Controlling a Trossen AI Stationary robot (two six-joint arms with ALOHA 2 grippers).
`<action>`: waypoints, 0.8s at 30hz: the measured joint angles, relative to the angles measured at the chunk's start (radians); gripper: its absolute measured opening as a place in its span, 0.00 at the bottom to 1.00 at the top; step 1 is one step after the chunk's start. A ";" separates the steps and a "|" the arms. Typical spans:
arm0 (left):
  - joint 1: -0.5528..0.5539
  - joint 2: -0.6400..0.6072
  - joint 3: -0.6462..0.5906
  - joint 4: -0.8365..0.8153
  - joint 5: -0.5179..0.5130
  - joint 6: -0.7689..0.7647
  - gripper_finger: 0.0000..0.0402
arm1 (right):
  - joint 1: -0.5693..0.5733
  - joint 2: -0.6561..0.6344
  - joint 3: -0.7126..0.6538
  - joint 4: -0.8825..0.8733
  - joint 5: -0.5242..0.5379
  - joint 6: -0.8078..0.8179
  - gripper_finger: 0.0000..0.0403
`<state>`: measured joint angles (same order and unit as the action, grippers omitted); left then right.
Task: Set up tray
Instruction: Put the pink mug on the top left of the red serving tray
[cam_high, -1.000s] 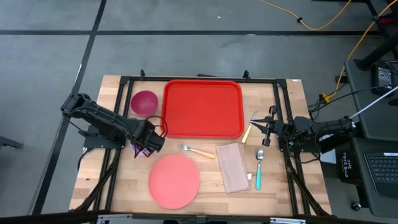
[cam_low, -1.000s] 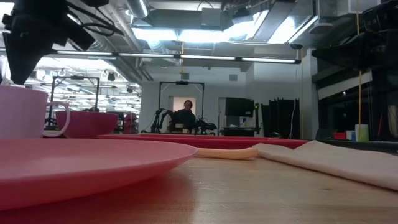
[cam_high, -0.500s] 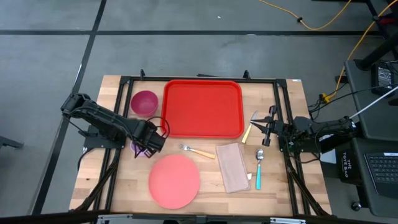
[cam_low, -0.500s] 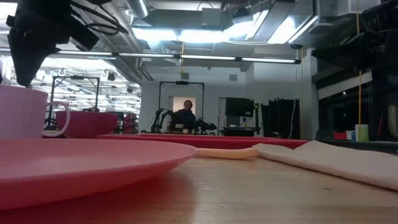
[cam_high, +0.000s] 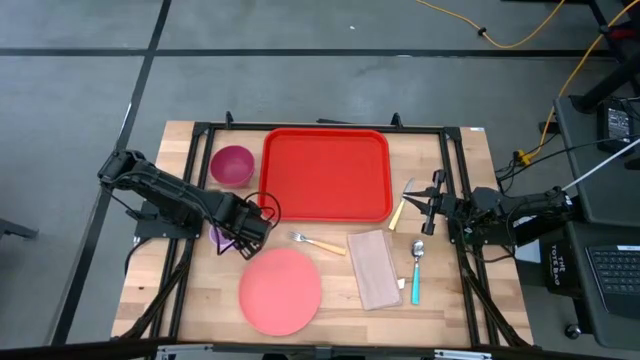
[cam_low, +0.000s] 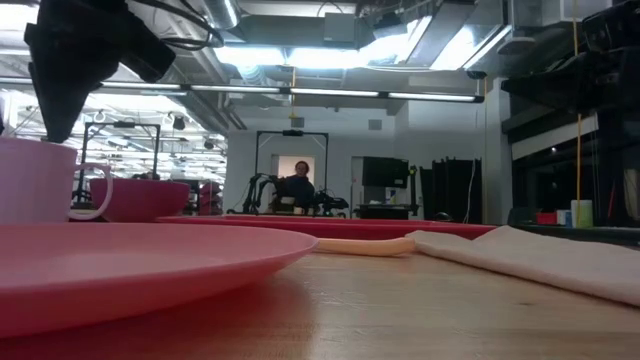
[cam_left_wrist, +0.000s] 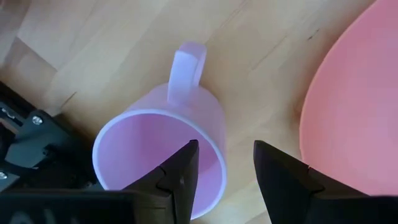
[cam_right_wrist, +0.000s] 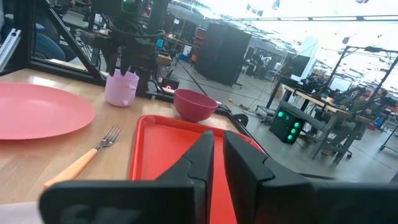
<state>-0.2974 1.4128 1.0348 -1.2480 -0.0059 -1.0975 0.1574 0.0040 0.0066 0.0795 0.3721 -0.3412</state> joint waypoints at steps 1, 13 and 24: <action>0.000 0.000 0.000 0.000 0.000 -0.007 0.37 | 0.000 0.000 0.000 0.000 0.000 0.000 0.10; 0.000 0.000 0.000 0.000 -0.005 -0.053 0.37 | 0.000 0.000 0.000 0.000 0.000 0.000 0.10; 0.000 0.000 0.000 0.000 -0.035 -0.120 0.37 | 0.000 0.000 0.000 0.000 0.000 0.000 0.10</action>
<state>-0.2973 1.4128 1.0348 -1.2484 -0.0414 -1.2179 0.1574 0.0040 0.0066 0.0795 0.3724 -0.3412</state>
